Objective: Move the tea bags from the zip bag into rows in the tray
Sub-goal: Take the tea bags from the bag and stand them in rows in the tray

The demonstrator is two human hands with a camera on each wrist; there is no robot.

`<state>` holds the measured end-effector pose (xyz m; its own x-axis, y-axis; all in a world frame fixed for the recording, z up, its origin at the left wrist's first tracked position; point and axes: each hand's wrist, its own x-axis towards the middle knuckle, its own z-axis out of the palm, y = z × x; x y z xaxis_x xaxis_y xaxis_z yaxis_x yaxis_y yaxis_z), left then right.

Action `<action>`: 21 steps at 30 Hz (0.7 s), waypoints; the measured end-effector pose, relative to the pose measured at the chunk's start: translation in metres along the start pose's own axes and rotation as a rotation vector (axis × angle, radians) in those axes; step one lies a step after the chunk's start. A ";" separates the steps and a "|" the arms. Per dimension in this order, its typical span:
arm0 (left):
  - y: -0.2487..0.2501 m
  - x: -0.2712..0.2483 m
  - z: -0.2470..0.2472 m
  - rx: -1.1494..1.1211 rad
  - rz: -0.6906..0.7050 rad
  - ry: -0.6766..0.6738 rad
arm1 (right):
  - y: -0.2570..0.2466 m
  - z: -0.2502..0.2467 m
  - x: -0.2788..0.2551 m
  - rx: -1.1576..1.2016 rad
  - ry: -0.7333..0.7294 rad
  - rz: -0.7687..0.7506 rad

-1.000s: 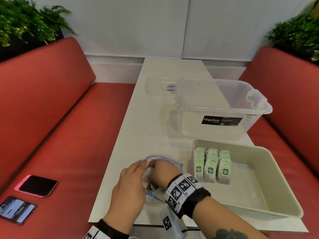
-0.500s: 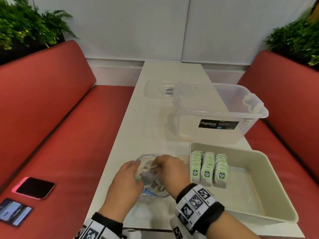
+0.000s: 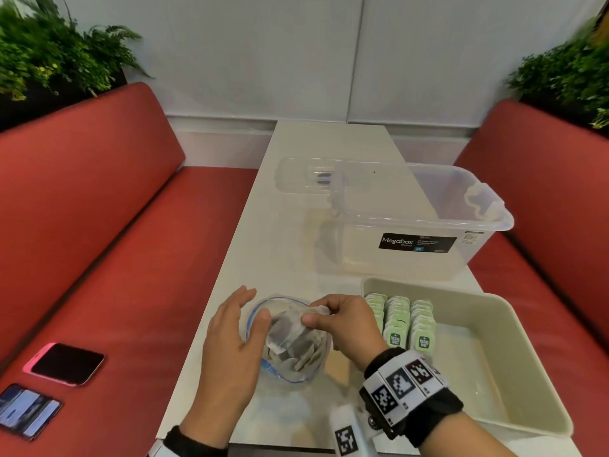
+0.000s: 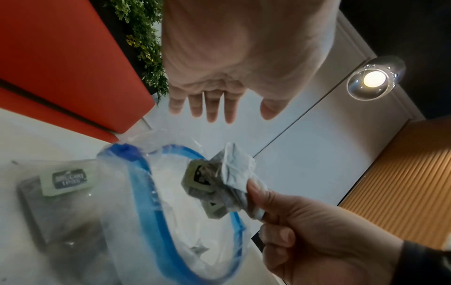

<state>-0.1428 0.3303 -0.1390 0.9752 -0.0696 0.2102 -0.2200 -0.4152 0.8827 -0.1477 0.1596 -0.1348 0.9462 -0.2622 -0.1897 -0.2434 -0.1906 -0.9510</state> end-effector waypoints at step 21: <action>0.038 0.005 0.009 -0.957 -0.602 -0.472 | -0.059 -0.032 -0.020 -0.023 -0.203 -0.005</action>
<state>-0.1464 0.3064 -0.1081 0.7977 -0.5012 -0.3354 0.5330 0.3257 0.7809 -0.1591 0.1458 -0.0672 0.9705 -0.0659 -0.2321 -0.2409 -0.2138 -0.9467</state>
